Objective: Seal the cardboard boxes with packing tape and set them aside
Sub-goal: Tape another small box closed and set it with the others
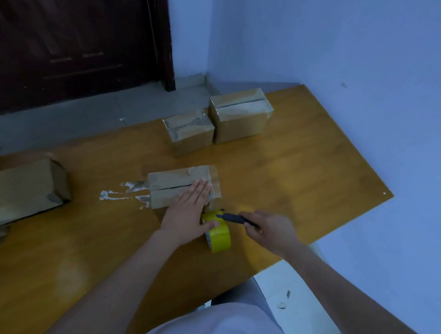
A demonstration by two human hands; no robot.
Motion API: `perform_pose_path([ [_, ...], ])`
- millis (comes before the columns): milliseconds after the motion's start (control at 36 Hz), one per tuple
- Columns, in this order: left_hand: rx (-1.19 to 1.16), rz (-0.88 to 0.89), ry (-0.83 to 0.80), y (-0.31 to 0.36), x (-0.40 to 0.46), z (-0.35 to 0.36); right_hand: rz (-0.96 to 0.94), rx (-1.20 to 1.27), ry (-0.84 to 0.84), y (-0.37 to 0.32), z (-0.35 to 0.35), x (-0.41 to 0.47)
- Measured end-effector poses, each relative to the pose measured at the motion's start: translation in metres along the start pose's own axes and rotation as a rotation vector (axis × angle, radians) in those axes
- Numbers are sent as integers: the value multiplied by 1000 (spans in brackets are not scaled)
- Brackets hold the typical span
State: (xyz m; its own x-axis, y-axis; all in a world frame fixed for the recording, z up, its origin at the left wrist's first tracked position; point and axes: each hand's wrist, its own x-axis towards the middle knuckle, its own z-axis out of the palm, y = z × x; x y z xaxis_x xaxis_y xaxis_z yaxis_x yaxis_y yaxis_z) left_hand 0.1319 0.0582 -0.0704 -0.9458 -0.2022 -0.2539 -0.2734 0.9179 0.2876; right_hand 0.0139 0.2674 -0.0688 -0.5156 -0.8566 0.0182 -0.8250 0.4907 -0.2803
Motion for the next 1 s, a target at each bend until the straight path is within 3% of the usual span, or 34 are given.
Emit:
perform_pose_path([
  [222, 12, -6, 15, 2, -1, -1, 91, -99, -151, -3, 10, 19],
  [444, 2, -7, 22, 3, -2, 0, 557, -89, -303, 25, 34, 21],
  [556, -12, -12, 23, 1, -1, 1, 640, -127, -269, 23, 48, 17],
  [611, -11, -8, 30, 1, 0, 2, 578, 28, -128, 13, 49, 20],
  [667, -7, -4, 36, 1, 0, 4, 529, 414, -45, -3, 45, 27],
  [722, -7, 2, 47, 0, 0, 5, 549, 861, -120, -21, 36, 34],
  [778, -9, 3, 60, 0, -1, 5, 557, 1103, -228, -32, 33, 39],
  [1000, -86, 17, 89, -2, 0, 7, 612, 1286, -312, -42, 34, 43],
])
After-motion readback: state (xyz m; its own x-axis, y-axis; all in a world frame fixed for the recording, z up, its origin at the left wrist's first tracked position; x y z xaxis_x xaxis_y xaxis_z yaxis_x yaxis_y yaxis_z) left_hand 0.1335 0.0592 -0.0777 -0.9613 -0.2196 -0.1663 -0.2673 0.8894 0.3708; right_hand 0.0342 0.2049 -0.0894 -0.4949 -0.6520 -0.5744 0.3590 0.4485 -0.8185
